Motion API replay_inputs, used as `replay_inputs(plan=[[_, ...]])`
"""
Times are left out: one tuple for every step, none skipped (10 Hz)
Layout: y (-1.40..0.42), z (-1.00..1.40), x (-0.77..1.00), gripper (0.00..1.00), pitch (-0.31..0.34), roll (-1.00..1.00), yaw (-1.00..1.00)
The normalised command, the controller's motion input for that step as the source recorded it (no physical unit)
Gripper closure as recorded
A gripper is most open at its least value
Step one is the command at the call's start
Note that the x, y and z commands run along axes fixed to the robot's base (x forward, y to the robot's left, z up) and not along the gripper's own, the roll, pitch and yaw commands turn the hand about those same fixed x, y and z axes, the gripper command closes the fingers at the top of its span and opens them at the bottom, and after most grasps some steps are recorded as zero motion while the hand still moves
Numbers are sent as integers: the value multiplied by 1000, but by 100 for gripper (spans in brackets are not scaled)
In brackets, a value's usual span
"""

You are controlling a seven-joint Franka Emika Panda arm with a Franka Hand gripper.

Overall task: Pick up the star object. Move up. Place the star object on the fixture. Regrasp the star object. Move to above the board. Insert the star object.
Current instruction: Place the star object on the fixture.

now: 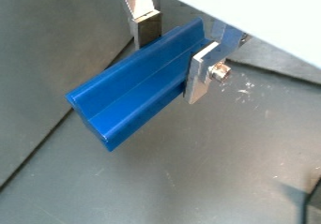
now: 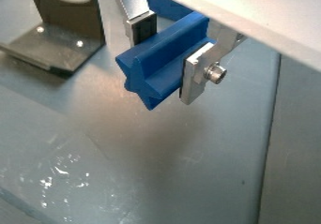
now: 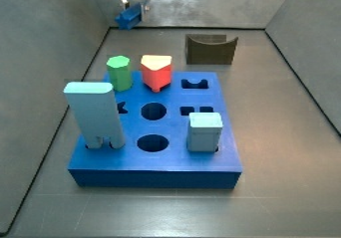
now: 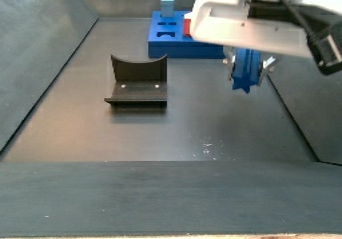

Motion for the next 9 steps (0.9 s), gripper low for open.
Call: replay_inputs(plan=[[3,1000,-25,100,78,88,-19],[0,1000,-28,100,84,106,-8],[1,1000,-32,100,91,118,1],[-3,1000,-32,100,93,126,15],[-5,1000,-33,100,95,124,20],[-1,859,-28,100,95,119,21],[-2,784,-23,100,95,112,20],[2,628,-14,100,96,97,17],[5,504,-8,100,101,89,15]])
